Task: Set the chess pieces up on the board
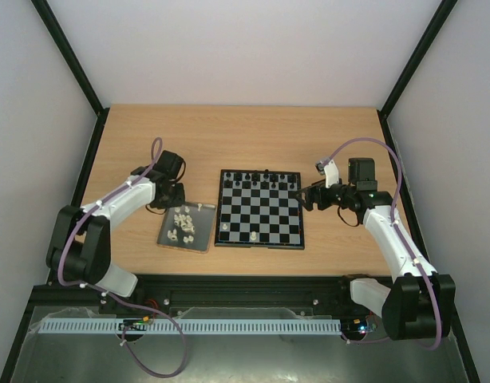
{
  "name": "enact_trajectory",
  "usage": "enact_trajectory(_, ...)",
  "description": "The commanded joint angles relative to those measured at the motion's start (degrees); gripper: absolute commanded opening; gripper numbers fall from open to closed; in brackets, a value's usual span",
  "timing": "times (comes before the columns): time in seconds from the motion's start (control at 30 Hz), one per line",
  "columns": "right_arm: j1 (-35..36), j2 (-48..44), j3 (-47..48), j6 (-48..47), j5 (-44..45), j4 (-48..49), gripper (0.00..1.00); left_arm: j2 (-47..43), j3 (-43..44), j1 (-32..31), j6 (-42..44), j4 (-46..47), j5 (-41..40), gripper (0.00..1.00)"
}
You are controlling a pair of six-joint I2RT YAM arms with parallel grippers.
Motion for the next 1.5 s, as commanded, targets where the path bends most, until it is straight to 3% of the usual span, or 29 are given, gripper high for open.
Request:
enact_trajectory(0.0, -0.08, -0.4, 0.81, -0.71, -0.59, -0.97, 0.93, 2.01, -0.21, 0.71, 2.53, 2.12, 4.1, 0.23)
enact_trajectory(0.3, -0.08, -0.26, 0.95, -0.92, -0.37, -1.17, 0.93, 4.14, -1.09, 2.05, 2.99, 3.14, 5.14, 0.17)
enact_trajectory(0.6, -0.08, -0.31, 0.9, -1.05, -0.43, -1.32, 0.93, 5.18, -1.74, 2.54, 3.01, 2.97, 4.16, 0.2)
enact_trajectory(0.97, -0.08, -0.53, 0.95, -1.14, -0.52, -1.25, 0.93, 5.47, -1.71, 2.78, 3.48, 3.42, 5.22, 0.1)
enact_trajectory(1.3, -0.08, -0.53, 0.85, -1.22, -0.34, -1.33, 0.93, -2.01, -0.65, 1.56, 4.14, 2.67, 5.83, 0.08)
enact_trajectory(1.47, -0.08, -0.61, 0.85, -1.23, 0.03, -1.31, 0.93, -5.39, 0.43, -2.62, 4.36, 1.24, 6.44, 0.08)
